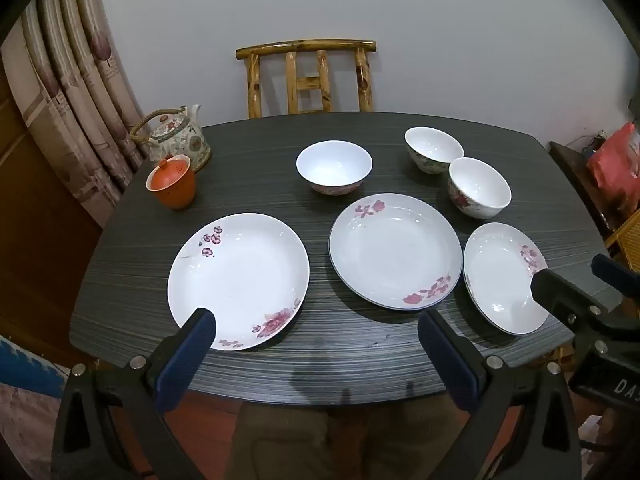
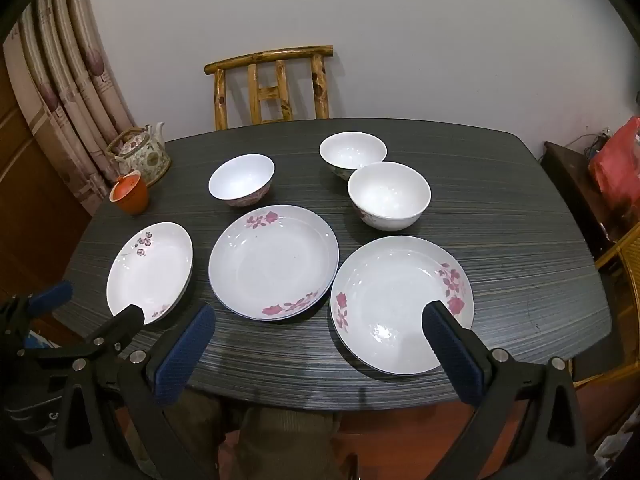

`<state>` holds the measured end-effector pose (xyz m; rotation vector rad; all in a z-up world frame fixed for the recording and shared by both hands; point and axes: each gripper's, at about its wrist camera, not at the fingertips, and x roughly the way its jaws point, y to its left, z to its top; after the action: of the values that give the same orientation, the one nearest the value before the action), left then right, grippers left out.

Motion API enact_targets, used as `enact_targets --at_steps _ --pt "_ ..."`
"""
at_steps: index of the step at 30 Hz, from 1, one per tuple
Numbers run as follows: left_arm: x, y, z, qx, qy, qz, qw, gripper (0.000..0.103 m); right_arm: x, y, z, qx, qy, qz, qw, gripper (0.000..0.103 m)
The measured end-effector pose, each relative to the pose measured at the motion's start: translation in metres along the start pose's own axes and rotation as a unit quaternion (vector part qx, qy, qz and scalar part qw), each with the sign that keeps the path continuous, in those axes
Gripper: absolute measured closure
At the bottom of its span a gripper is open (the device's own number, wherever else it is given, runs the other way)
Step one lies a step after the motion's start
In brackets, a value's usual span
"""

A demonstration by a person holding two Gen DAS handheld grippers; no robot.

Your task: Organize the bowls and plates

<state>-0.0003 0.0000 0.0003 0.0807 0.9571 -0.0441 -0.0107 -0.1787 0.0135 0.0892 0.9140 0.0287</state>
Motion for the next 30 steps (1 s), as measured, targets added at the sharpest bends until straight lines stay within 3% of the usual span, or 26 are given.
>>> enact_targets --at_steps 30 --pt "0.0048 0.0056 -0.0008 -0.004 0.023 0.001 0.9997 0.0 0.0027 0.0023 -0.0018 -0.005 0.007 0.0 1.0 0.001"
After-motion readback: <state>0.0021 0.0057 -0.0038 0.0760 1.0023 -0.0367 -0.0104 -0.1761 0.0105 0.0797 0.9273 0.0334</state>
